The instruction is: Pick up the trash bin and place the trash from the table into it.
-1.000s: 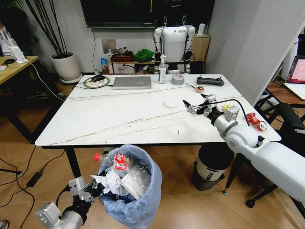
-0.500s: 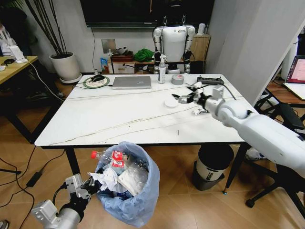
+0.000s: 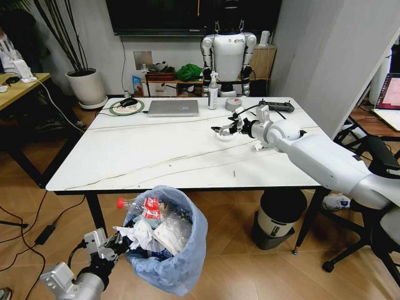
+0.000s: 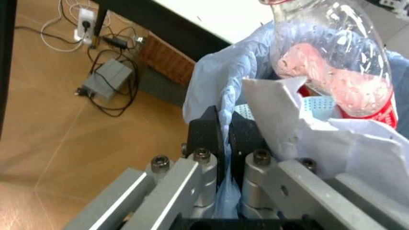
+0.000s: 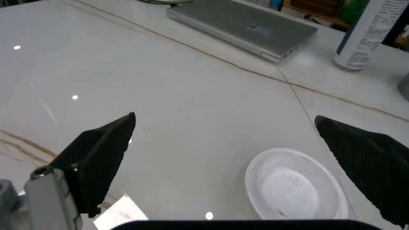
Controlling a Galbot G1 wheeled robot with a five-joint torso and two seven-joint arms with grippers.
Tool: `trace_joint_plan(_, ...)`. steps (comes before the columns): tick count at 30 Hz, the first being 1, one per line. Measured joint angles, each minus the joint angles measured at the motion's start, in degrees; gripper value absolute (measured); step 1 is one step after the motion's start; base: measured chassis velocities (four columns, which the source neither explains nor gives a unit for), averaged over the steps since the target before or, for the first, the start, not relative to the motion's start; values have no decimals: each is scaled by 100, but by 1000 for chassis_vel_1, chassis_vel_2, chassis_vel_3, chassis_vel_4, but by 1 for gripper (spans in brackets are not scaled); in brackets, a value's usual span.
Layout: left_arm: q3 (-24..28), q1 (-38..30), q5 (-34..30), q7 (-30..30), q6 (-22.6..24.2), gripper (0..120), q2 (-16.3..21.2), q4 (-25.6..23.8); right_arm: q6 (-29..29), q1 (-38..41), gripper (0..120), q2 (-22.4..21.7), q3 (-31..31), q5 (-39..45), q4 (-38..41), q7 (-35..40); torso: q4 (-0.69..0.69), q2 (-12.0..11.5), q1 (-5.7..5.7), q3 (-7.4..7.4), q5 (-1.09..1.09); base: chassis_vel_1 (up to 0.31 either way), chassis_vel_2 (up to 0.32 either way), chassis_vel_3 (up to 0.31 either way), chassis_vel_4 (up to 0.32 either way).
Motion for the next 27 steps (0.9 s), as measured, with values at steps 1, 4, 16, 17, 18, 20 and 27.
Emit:
trace_joint_plan(1, 3, 12, 4, 3, 0, 0, -1, 0, 1, 41, 100, 108, -24, -36, -145, -69, 0, 0, 0, 0, 0, 0, 0, 0, 0)
trace_joint_plan(4, -10, 20, 1, 3, 0, 0, 7, -33, 49, 123, 100, 387, -108, -171, -484, -243, 2, 0, 0, 0, -1, 0, 0, 0, 0)
trace_joint_plan(16, -53, 72, 0, 4, 0, 0, 7, -108, 242, 79, 100, 873, -41, -711, -1437, -642, 0, 0, 0, -1, -1, 0, 0, 0, 0)
trace_joint_plan(17, -51, 72, 2, 6, 0, 0, 5, -109, 256, 57, 100, 845, -32, -783, -1491, -682, 1, 0, 0, -1, -1, 0, 0, 0, 0)
trace_joint_plan(18, -49, 72, 5, 6, -1, 0, 2, -110, 268, 31, 100, 804, -27, -831, -1526, -706, 2, 0, 0, -1, 0, 0, 0, 0, 0)
trace_joint_plan(20, -45, 73, 10, 9, -3, 0, -2, -112, 284, -38, 100, 697, 6, -889, -1564, -742, -1, 0, 0, -1, 0, 0, 0, 0, 0)
trace_joint_plan(27, -18, 69, 29, 16, -7, 0, -16, -121, 338, -168, 99, 598, 125, -964, -1654, -736, -2, 0, 0, 0, 2, 0, 0, 0, 0)
